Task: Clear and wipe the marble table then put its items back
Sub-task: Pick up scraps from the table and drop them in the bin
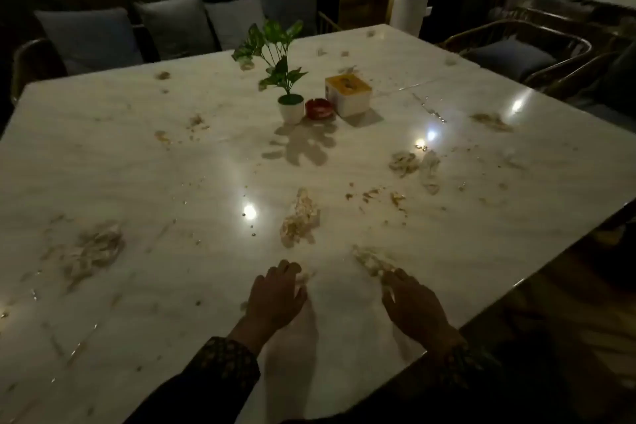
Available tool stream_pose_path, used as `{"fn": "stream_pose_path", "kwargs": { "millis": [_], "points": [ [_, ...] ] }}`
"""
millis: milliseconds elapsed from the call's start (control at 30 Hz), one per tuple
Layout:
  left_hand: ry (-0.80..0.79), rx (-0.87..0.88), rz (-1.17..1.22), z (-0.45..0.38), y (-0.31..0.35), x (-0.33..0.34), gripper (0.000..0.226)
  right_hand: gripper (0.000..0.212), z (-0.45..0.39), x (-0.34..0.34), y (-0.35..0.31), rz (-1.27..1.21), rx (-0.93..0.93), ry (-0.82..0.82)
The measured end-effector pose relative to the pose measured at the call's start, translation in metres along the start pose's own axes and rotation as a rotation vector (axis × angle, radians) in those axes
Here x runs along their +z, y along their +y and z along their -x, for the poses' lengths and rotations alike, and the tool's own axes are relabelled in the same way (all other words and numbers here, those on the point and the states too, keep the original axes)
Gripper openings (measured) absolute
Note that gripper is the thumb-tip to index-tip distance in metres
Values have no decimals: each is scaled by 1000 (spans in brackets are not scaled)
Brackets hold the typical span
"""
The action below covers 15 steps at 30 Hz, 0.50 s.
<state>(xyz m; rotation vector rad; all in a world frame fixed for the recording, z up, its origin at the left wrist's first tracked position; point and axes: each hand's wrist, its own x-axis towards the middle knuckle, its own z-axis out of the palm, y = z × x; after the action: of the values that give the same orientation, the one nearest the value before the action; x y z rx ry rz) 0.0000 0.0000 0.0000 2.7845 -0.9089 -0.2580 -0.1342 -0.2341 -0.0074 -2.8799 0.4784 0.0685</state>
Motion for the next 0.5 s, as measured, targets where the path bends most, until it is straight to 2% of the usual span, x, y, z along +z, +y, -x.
{"fn": "stream_pose_path", "kwargs": {
  "millis": [133,267,333,433,500],
  "points": [
    [83,-205,141,2,-4,19,66,60,18,21,11,2,150,-54],
    [-19,-318,183,-11,0,26,75,75,2,15,5,-21,241,-59],
    [-18,-333,173,-15,5,26,66,79,-9,14,2,-49,249,-65],
    [74,-289,239,-24,11,33,27,82,-36,8,-1,-27,222,-81],
    [151,-255,367,-32,13,40,7,82,-57,6,0,-8,192,-129]
  ]
}}
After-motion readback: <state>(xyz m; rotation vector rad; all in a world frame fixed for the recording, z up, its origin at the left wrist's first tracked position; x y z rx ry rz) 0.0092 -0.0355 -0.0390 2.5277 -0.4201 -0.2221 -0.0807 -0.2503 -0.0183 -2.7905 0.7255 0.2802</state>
